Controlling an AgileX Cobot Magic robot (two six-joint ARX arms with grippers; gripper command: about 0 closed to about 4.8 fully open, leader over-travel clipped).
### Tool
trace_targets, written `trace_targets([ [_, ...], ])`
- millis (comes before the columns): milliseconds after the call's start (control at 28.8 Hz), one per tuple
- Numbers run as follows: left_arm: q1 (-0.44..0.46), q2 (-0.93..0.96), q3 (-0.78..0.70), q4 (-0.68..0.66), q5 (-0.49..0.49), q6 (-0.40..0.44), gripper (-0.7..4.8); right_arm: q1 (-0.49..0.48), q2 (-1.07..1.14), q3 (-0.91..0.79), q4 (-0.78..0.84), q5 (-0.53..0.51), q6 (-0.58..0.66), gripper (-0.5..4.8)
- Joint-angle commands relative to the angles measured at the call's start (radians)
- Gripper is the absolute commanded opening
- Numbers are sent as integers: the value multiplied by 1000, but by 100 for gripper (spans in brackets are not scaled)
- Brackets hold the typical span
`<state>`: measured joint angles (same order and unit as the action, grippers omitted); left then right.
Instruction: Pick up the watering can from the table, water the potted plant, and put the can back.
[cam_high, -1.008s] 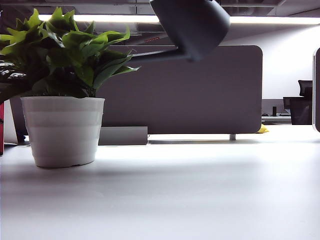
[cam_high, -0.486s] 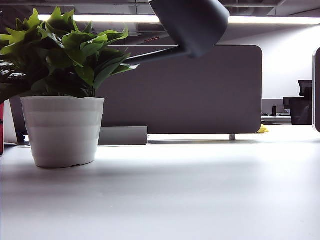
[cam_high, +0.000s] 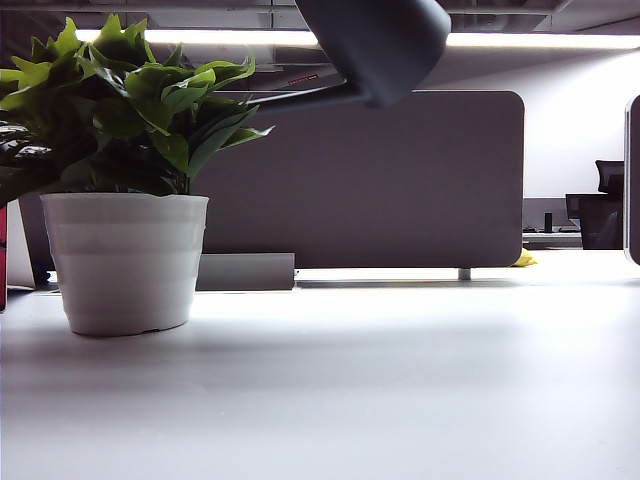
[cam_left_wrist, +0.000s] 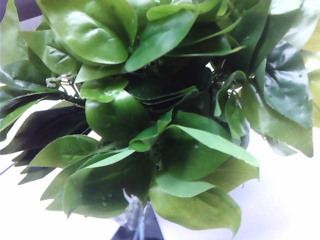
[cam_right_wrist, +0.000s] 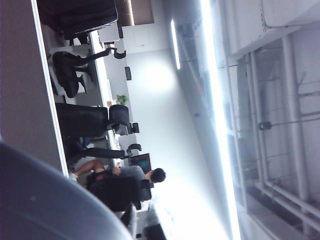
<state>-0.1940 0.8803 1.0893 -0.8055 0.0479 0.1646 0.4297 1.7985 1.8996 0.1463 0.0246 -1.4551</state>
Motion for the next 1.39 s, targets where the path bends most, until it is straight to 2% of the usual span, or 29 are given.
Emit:
trace_targets([
  [35, 1, -2, 6, 7, -3, 4, -5, 2, -17, 13, 9, -4, 90, -4],
  [139, 1, -8, 6, 9, -3, 4, -5, -1, -21, 14, -76, 10, 109, -4],
  [208, 1, -8, 6, 9, -3, 4, -5, -18, -33, 14, -99, 26, 211, -5],
  [313, 1, -13, 6, 11, -3, 2, -5, -34, -72, 13, -130, 83, 429, -5],
  [417, 1, -13, 7, 28, 1, -4, -5, -69, -99, 13, -209, 89, 572, -5],
  [452, 1, -17, 8, 37, 1, -8, -5, -85, -106, 12, -241, 89, 655, -5],
  [591, 0, -36, 8, 51, 11, -17, -5, -134, -136, 9, -338, 18, 964, -5],
  [660, 0, -44, 8, 56, 37, -26, -5, -140, -158, -29, -356, 10, 1036, -5],
  [764, 0, -52, 8, 69, 78, -28, -5, -154, -214, -156, -318, -5, 1104, -5],
  [869, 1, -74, 7, 81, 95, -49, -5, -154, -319, -373, -185, -21, 1218, -5],
  [938, 0, -86, 7, 89, 122, -49, -5, -154, -369, -460, -144, -21, 1253, -5],
  [1042, 1, -101, 7, 95, 158, -49, -5, -154, -442, -586, -89, -20, 1276, -5],
  [1251, -3, -130, 6, 100, 169, -41, -5, -163, -576, -868, 47, -16, 1277, -5],
  [1390, -3, -141, 5, 117, 280, -23, -5, -169, -636, -1066, 176, -4, 1307, -5],
])
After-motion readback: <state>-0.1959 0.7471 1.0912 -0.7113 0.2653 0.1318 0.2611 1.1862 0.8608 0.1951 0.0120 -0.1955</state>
